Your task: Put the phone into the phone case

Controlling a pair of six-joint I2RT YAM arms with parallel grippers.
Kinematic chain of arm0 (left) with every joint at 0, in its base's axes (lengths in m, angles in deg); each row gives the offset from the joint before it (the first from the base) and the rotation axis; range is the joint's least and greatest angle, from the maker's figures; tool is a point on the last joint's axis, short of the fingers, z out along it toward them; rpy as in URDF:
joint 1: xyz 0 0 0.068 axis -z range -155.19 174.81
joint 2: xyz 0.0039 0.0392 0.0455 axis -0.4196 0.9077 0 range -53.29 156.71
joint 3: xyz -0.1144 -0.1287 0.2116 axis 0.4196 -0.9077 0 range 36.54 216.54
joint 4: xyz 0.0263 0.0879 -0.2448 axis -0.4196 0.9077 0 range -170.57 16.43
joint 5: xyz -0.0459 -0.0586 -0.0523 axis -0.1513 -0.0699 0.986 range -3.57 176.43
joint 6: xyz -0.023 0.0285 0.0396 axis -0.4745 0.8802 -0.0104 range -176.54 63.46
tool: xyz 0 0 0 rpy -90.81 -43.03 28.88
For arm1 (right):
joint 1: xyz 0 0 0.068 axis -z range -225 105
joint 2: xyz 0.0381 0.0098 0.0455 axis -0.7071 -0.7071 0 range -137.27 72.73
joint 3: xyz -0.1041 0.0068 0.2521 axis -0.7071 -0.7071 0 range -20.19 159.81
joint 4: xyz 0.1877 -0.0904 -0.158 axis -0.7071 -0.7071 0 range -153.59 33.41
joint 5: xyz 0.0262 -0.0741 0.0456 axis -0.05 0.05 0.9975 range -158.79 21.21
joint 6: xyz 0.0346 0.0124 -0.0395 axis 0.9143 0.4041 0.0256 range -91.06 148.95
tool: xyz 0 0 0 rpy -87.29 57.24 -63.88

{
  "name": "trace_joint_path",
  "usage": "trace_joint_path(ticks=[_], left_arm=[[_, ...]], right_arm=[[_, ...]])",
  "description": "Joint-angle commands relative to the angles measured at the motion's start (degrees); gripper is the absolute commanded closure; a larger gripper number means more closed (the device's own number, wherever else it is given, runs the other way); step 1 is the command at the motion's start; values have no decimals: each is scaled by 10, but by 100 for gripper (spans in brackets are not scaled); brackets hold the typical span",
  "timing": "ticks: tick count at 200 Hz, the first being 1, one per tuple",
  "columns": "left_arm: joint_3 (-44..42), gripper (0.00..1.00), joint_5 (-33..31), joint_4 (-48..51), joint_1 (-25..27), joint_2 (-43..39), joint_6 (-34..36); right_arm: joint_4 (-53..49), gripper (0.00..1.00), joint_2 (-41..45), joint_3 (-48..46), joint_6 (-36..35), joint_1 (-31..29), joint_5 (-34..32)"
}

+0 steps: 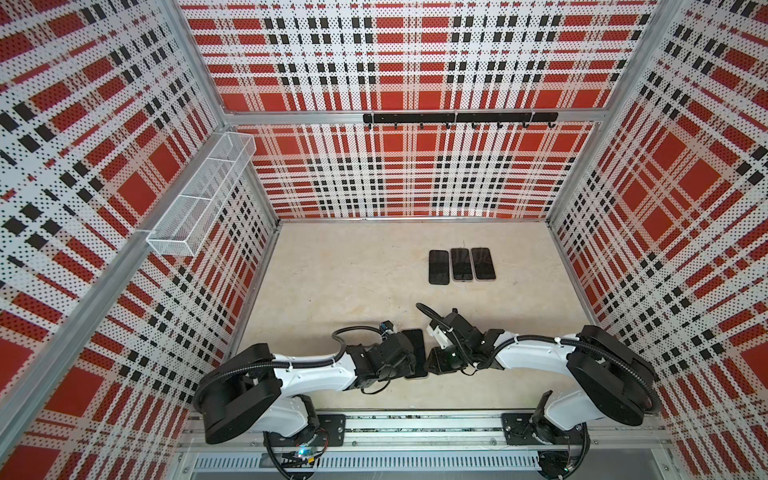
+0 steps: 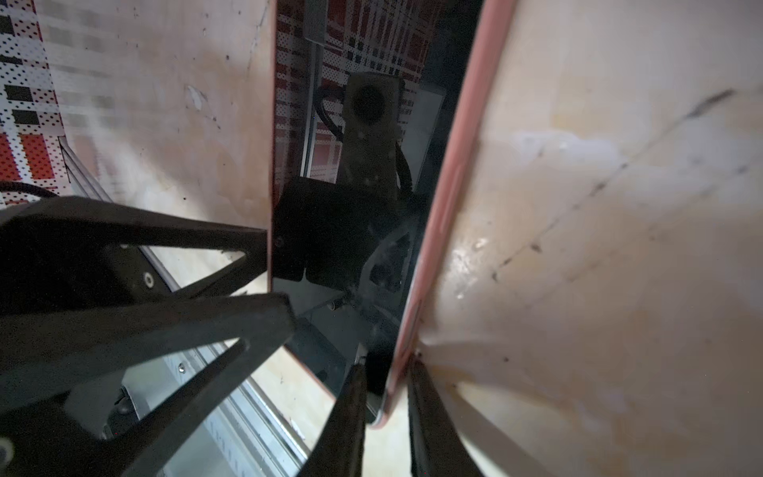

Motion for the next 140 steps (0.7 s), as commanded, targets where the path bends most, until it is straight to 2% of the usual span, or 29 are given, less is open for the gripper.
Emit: trace_joint_path(ticks=[1,29,52,76,95,111,140], left_arm=[[-9,53,4,-8,-1,11,-2],[-9,56,3,-7,0,10,-4],[-5,55,1,0,0,6,-3],[16,40,-12,29,-1,3,7],[38,17,-16,50,2,14,15],[64,0,-23,77,7,34,25],[119,2,-47,143,22,86,34]], right_arm=[[19,82,-16,-4,12,-11,-14],[13,88,-27,5,18,-28,-32],[13,88,-26,11,22,-34,-34],[-45,79,25,29,-1,-19,-64],[-108,66,84,37,-30,25,-84],[-157,60,130,42,-55,63,-107],[-204,48,190,41,-87,128,-123]])
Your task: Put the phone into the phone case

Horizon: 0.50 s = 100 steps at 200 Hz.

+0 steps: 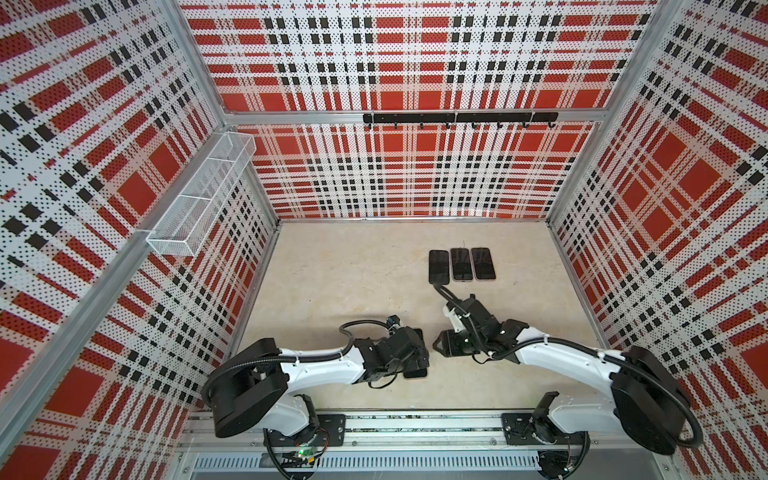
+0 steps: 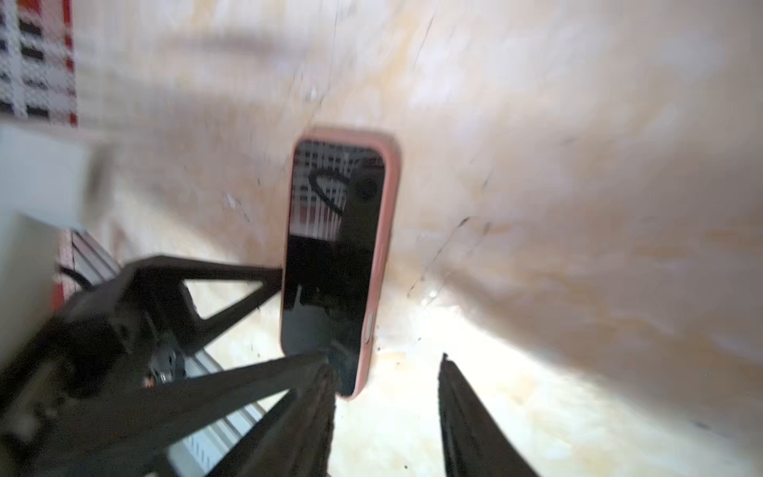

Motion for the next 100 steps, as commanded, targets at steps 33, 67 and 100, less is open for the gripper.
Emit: trace_joint_path(ticks=[33,67,100], left_arm=[[87,2,-50,129,26,93,18],[126,2,-66,173,42,151,22],[138,2,-70,183,47,180,24]], right_arm=[[-82,42,85,-10,-59,89,-24],[-95,42,102,-20,-78,115,-20],[-101,41,114,-22,-84,123,-22]])
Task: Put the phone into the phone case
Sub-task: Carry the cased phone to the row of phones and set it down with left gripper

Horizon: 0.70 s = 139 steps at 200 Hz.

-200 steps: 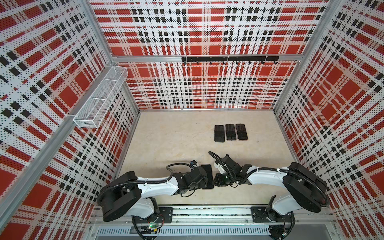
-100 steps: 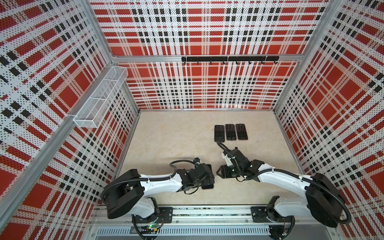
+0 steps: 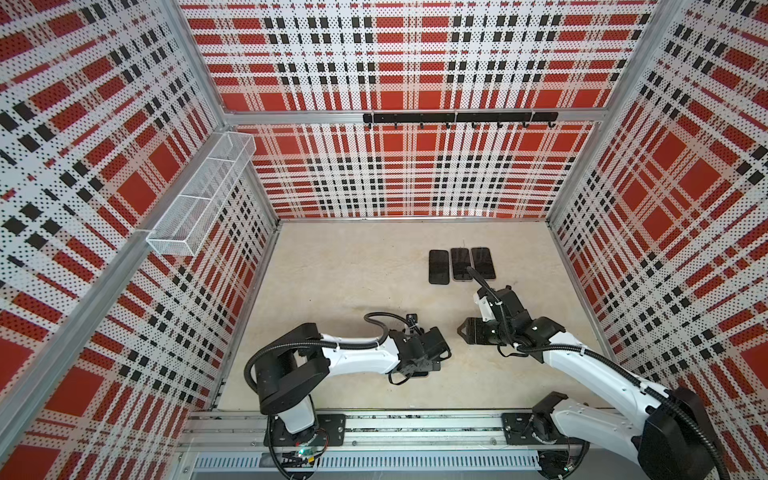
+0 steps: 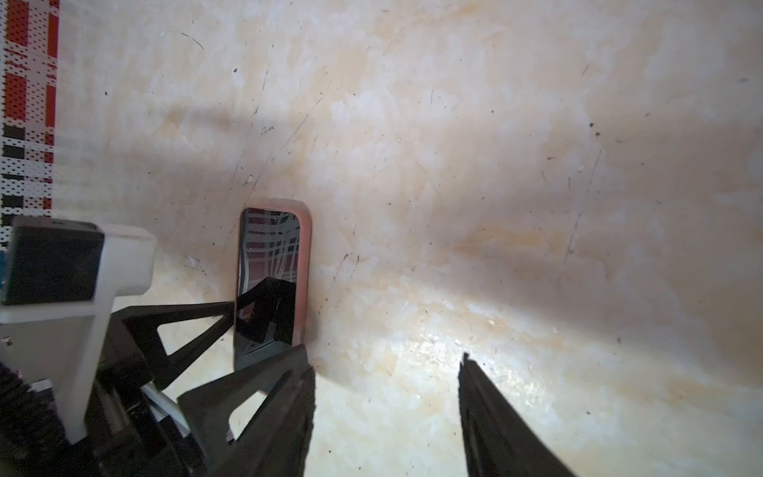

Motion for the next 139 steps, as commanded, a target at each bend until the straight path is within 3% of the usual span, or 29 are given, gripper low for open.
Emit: trace_joint_path(ticks=[1,25,62,88,139], left_arm=[[-13,2,10,29,2,45,1],[-12,0,10,29,5,56,4],[2,15,6,29,4,71,23],[14,19,4,31,-5,72,40],[93,25,-41,45,-92,71,142]], right_arm=[[-16,42,18,-4,-16,8,-5],[-27,41,30,-2,-16,20,-10],[-52,41,51,10,-42,39,-22],[-59,42,58,17,-54,57,-24],[-62,42,54,45,-75,83,-28]])
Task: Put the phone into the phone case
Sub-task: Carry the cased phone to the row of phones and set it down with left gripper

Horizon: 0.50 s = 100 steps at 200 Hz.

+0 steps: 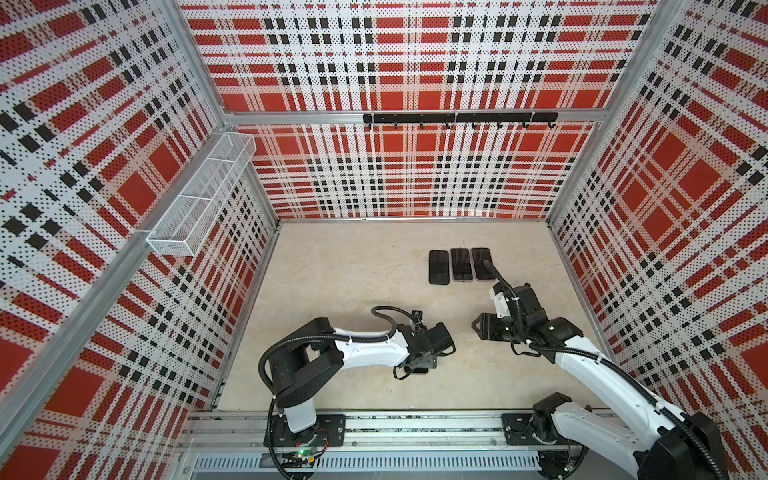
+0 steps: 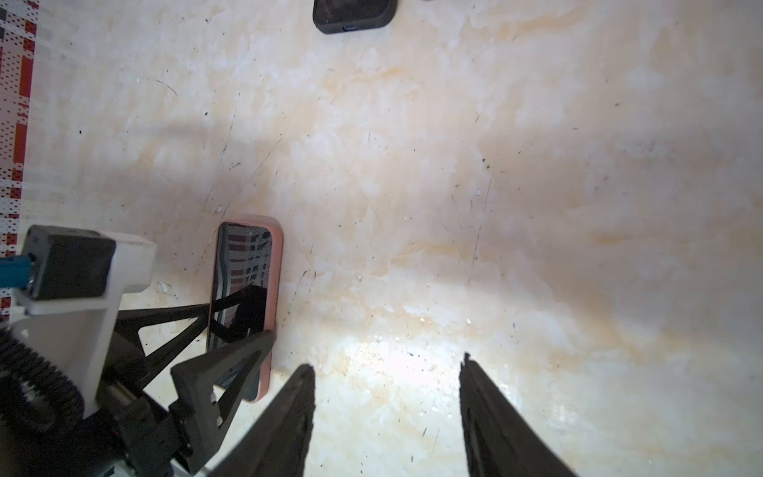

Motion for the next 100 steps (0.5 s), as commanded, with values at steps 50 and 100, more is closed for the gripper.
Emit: trace_joint_path(ticks=[50,100], left_arm=[[213,26,-49,2,-168,121,224],[426,26,-7,-17,-261,262,325]], right_arm=[[-16,42,22,4,-20,13,-15],[-28,42,41,-22,-16,16,-18]])
